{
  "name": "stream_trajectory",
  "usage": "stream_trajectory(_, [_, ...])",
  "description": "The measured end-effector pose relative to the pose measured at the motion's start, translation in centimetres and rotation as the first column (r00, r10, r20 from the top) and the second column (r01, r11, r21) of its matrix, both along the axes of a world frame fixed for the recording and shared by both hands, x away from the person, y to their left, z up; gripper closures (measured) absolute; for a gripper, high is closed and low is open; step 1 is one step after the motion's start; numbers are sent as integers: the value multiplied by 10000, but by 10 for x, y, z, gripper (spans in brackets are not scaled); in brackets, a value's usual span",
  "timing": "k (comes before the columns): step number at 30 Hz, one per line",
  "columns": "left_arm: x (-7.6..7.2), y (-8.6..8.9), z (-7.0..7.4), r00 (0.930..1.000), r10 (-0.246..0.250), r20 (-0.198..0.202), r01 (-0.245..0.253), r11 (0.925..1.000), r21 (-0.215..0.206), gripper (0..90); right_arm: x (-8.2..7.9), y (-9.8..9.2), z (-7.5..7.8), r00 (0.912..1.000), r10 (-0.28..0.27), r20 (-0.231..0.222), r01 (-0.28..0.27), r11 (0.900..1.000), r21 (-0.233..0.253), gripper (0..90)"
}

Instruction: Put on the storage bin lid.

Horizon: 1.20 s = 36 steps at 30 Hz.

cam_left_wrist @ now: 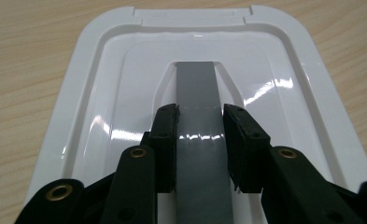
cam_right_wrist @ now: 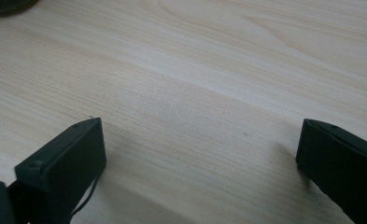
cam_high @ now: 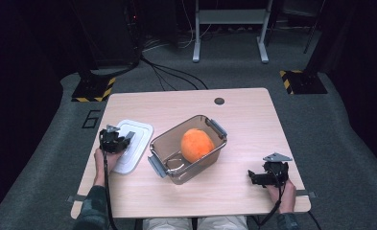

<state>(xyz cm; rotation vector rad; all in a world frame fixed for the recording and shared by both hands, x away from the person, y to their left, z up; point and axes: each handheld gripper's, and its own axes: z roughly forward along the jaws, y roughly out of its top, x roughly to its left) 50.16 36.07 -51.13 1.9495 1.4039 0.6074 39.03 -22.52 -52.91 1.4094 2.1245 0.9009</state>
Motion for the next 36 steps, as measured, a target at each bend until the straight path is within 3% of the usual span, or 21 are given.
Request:
stream_trajectory(12, [-3,0,3,9998,147,127,-144,9996,-233,667,0,0,0,10000,-16,13,16,10000,1,8])
stream_trajectory(28, [-14,5,22,9988,104,479,-77,9984,-567,666,0,0,0,10000,-93,19,93,10000,5,6])
stream_trajectory(36, [-19,3,32,9985,-171,526,188,9993,-329,666,0,0,0,9999,-106,5,106,9999,10,4])
